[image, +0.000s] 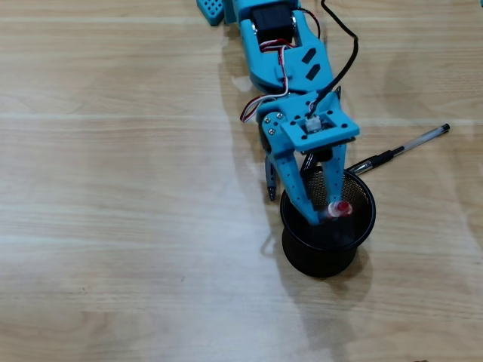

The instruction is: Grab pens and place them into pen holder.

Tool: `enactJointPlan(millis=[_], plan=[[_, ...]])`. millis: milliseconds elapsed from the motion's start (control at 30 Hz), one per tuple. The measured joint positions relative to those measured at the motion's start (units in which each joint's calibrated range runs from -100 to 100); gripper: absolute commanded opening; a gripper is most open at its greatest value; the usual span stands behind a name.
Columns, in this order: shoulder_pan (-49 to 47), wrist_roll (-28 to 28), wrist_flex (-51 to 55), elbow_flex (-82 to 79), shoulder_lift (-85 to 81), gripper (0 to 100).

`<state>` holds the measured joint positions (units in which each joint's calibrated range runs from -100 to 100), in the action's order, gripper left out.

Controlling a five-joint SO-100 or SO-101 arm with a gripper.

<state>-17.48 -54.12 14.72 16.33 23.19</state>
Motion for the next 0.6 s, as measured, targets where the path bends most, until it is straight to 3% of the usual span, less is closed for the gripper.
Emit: enactJointPlan(millis=[367,600], plan=[[-0.1,0.0,0.0,-0.1,-0.4,13],[-0.1,0.0,0.0,-8.3,-8.0,13]])
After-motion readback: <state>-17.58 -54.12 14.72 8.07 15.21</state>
